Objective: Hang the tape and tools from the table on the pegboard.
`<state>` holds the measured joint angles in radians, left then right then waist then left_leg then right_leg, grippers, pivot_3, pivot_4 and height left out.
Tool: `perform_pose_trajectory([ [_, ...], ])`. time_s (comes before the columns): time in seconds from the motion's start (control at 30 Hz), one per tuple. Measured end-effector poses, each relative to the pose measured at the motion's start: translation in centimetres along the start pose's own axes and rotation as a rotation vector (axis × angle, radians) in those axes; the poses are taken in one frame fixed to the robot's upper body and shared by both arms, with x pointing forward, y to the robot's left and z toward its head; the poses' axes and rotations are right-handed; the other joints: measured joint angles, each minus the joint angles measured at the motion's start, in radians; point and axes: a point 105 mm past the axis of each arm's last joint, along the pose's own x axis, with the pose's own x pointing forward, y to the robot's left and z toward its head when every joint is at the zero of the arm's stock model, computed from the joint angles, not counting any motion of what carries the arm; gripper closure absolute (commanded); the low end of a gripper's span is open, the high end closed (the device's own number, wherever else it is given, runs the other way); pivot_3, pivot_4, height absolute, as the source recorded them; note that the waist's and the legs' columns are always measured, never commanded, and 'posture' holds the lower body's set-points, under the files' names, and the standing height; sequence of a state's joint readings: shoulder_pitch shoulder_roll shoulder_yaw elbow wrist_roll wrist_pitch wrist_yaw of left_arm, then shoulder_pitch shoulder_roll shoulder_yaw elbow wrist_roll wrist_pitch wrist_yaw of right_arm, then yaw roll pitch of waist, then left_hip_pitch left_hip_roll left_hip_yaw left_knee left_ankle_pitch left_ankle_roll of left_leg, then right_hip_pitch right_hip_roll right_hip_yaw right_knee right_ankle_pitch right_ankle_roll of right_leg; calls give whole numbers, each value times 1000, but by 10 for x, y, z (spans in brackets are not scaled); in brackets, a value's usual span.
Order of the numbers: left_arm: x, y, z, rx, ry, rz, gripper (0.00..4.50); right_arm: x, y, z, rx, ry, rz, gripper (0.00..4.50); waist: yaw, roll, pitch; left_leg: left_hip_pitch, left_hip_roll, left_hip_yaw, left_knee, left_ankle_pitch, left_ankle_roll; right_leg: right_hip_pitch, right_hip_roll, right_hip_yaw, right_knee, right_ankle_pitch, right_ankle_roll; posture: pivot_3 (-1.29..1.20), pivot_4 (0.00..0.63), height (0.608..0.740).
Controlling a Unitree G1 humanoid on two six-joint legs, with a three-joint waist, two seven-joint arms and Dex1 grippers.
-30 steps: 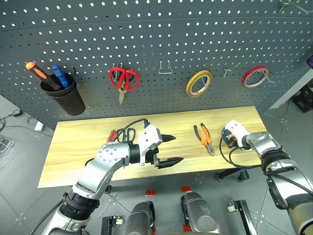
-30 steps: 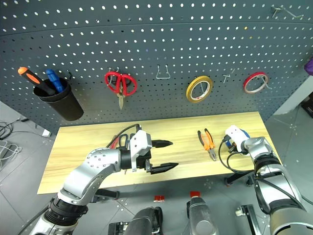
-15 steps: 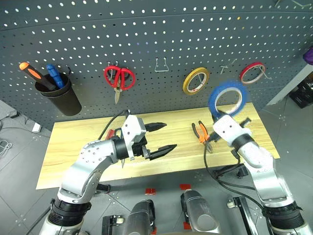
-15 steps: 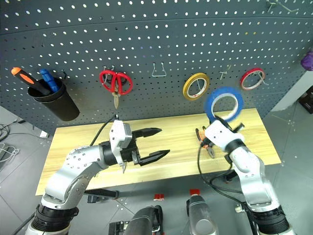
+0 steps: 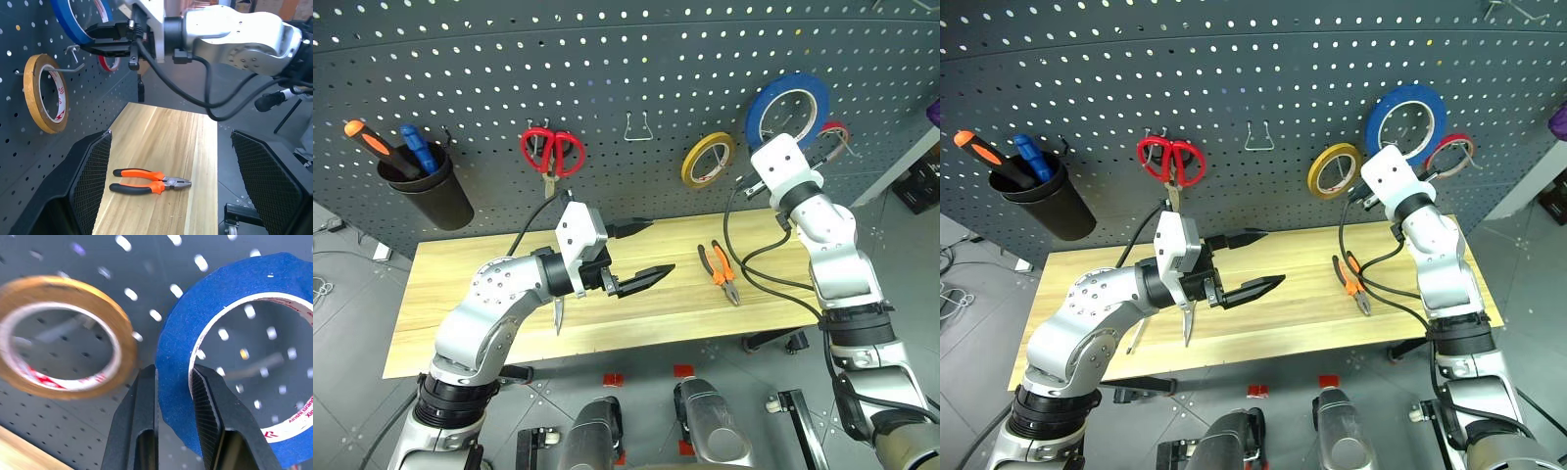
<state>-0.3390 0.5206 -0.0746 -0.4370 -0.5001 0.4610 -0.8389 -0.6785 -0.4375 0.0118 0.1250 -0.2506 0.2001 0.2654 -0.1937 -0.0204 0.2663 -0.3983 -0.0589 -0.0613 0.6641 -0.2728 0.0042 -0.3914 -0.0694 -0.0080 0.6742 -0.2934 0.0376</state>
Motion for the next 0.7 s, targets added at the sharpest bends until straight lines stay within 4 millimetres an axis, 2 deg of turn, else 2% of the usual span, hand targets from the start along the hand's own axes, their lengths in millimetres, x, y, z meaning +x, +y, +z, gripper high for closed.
perform_pose_trajectory([
  [0.13,0,0,-1,-2,1,2,384,2,-4,0,48,-1,4,3838,0,0,0,1,0,0,0,-1,2,0,0,0,1,0,0,-339,249,740],
  [0.27,-2,-1,-4,-14,10,7,384,1,-2,1,76,-9,12,2509,0,0,0,1,0,0,1,-1,2,0,0,0,4,0,0,-342,248,740],
  [0.5,-12,1,-14,-47,33,55,384,-16,10,-7,89,10,31,112,0,0,0,1,0,0,2,-1,2,0,0,0,4,0,0,-344,249,740],
  [0.7,-21,4,-21,-69,54,95,384,-41,39,-15,75,50,99,48,0,0,0,1,1,0,2,-1,2,-1,0,1,5,0,0,-342,255,740],
])
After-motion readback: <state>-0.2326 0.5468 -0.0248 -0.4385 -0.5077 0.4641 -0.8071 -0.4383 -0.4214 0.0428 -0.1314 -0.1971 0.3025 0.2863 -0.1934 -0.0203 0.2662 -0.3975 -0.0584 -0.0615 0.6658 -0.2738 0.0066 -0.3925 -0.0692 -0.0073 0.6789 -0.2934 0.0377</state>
